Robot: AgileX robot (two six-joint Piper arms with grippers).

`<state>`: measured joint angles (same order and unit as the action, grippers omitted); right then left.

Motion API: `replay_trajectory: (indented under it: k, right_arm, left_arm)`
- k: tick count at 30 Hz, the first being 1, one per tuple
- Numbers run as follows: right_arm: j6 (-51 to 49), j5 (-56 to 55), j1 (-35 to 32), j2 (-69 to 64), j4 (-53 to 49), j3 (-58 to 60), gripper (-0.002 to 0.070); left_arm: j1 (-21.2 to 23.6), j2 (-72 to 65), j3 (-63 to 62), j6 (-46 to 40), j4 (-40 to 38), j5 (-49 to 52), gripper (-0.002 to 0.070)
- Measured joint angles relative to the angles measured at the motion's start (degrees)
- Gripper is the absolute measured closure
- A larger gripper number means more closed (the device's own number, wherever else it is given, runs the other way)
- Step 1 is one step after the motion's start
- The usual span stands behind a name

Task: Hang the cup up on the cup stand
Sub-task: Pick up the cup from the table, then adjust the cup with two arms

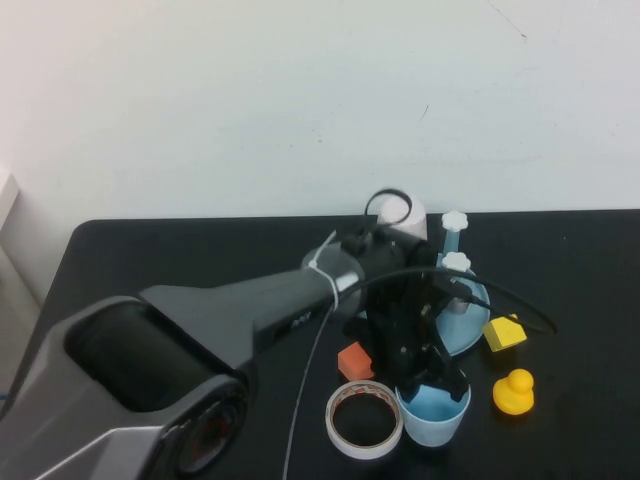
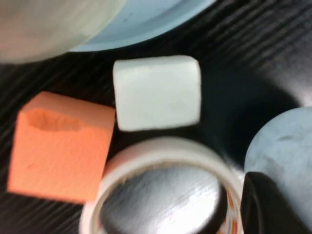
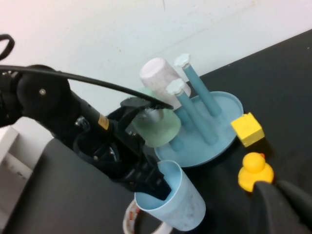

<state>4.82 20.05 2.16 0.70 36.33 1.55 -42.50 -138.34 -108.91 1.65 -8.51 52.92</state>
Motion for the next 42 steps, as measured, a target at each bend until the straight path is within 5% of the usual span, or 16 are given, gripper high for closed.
replay_trajectory:
  k: [9, 15, 22, 28, 30, 42]
  right_arm:
    - [1.8, 2.5, 0.0, 0.0, 5.7, 0.0, 0.0673]
    - [15.4, 8.1, 0.0, 0.0, 21.7, 0.0, 0.0515]
    - [31.6, 10.8, 0.0, -4.8, 49.7, 0.0, 0.0278]
    - [37.0, 17.0, 0.1, -19.1, 59.4, -3.8, 0.0230]
    - [37.9, 20.3, 0.8, -24.9, 59.9, -7.8, 0.0227]
    - [34.2, 33.1, 1.3, -62.7, 60.1, -25.2, 0.0242]
  left_arm:
    - [-5.4, 19.4, 6.2, -8.1, 10.6, 0.6, 0.0666]
    - [-10.2, 35.3, 22.5, -3.1, 19.4, -10.4, 0.0666]
    - [-11.7, 52.8, 43.0, 23.2, 46.5, -27.0, 0.0666]
    - [-11.7, 61.5, 55.6, 62.8, 91.2, -35.7, 0.0666]
    - [-11.7, 62.2, 57.4, 70.6, 99.6, -36.4, 0.0666]
    - [-11.8, 62.3, 58.4, 75.9, 105.9, -27.8, 0.0666]
